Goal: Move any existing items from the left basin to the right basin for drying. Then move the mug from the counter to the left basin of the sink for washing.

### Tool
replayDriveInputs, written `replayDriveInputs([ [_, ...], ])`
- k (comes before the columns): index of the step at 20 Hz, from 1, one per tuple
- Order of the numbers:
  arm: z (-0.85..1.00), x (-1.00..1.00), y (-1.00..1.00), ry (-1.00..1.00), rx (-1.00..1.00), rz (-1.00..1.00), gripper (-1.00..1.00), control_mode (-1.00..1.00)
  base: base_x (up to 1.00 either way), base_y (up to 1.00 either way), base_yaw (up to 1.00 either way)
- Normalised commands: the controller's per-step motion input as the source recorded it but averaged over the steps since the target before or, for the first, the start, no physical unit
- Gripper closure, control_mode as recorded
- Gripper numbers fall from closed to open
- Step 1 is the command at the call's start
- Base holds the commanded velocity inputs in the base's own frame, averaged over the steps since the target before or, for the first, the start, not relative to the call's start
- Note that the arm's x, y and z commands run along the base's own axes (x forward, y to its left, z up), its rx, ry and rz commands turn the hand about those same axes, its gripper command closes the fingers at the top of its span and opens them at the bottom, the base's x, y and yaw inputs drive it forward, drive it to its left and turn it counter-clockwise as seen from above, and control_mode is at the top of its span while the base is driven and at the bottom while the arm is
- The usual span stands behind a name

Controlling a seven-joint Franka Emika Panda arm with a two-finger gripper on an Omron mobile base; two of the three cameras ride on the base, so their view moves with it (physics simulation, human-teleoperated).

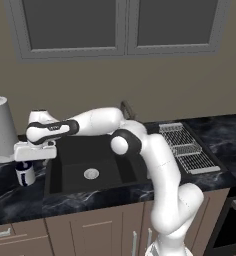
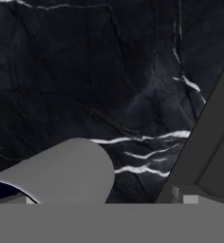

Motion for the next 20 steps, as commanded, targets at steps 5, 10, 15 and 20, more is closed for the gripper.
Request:
replayDriveInputs([
  [5, -0.09, 0.01, 0.0, 0.0, 0.0, 0.0, -1.0, -1.0, 0.0, 0.0, 0.0],
  [10, -0.16, 0.0, 0.01, 0.0, 0.0, 0.0, -1.0, -1.0, 0.0, 0.0, 0.0],
  [15, -0.19, 0.0, 0.0, 0.0, 0.0, 0.0, 1.0, -1.0, 0.0, 0.0, 0.0],
  [20, -0.03, 0.0, 0.0, 0.0, 0.0, 0.0, 1.0, -1.0, 0.0, 0.0, 0.0],
])
